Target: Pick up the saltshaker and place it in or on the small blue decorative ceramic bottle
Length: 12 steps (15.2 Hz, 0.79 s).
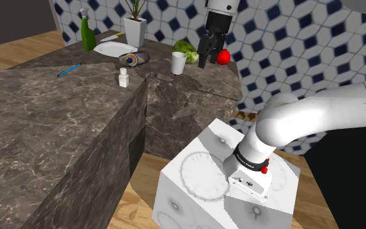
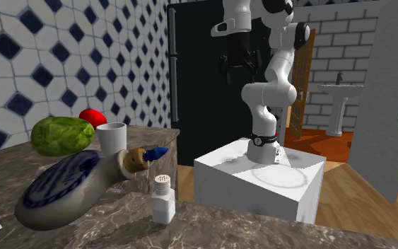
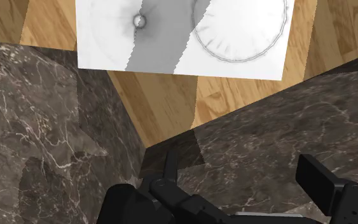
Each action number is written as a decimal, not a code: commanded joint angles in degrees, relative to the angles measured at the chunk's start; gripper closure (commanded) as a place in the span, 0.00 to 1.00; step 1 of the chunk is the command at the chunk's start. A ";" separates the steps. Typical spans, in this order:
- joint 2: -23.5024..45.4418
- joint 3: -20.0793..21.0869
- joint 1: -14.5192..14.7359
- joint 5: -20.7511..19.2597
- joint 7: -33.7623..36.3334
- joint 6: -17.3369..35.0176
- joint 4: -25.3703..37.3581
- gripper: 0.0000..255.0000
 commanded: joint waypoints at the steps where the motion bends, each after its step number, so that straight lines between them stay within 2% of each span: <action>1: 0.00 0.00 0.00 0.00 0.00 0.00 0.00 0.00; 7: 8.90 -1.71 1.27 -0.58 -6.07 14.32 -1.79 0.00; 12: 18.09 -3.05 2.64 -0.15 -11.18 25.43 -0.71 0.00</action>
